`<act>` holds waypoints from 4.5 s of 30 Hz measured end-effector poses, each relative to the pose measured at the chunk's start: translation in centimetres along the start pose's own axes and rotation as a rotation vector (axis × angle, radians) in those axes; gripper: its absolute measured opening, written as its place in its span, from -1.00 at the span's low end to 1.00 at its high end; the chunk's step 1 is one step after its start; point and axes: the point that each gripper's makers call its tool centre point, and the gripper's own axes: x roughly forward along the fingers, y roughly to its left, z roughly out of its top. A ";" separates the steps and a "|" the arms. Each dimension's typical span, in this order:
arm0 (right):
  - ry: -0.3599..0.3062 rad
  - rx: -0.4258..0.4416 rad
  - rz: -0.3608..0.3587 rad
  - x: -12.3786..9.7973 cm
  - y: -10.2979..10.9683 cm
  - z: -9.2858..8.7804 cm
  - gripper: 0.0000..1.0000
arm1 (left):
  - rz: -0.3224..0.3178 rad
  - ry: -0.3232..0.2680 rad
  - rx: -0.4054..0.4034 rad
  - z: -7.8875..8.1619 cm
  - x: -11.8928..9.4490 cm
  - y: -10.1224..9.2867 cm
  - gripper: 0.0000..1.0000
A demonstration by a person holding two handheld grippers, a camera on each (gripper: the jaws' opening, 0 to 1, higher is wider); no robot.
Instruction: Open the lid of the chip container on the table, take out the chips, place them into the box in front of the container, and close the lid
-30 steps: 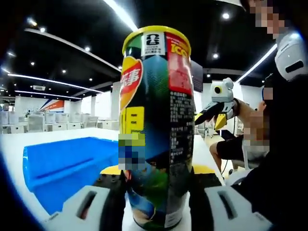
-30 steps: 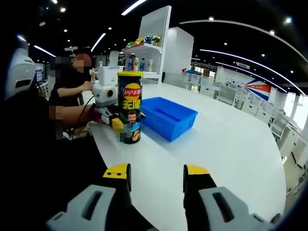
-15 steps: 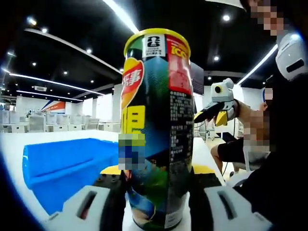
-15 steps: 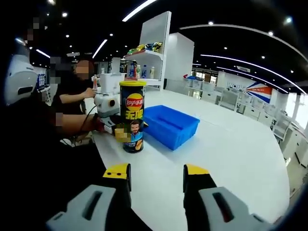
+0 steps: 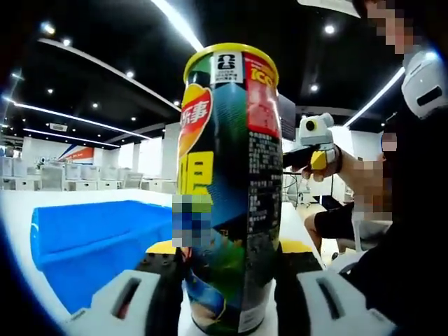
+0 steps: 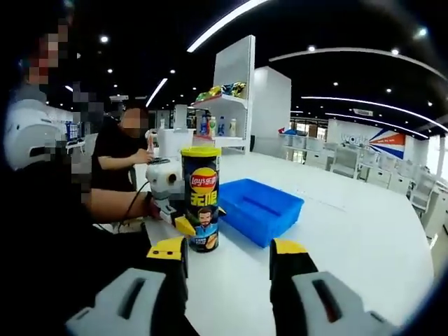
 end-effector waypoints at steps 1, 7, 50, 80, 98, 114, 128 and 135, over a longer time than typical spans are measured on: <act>-0.014 0.000 0.007 0.2 0.1 0.4 -0.06 | 0.000 0.000 0.000 0.0 0.0 0.0 0.04; -0.059 0.000 0.028 1.1 0.4 2.0 -0.04 | 0.000 0.000 -0.003 0.0 0.0 0.0 0.04; -0.151 -0.036 0.192 9.4 3.3 7.7 0.04 | 0.002 0.002 -0.006 -0.3 -0.1 0.0 0.03; -0.145 -0.063 0.286 14.3 6.2 8.6 0.05 | 0.004 0.004 -0.003 -0.3 -0.1 -0.1 0.03; -0.223 -0.092 0.259 14.8 6.1 8.6 0.05 | 0.017 0.008 0.004 -0.4 -0.1 0.0 0.03; -0.268 -0.055 0.204 14.5 6.0 8.9 0.02 | 0.025 0.018 0.017 -0.5 0.1 -0.1 0.02; -0.203 0.179 0.293 14.3 6.1 9.3 -0.02 | 0.024 0.023 0.024 -0.4 0.1 -0.3 0.02; -0.193 0.149 0.295 14.6 5.7 9.1 -0.01 | 0.022 0.021 0.025 -0.4 0.2 -0.3 0.02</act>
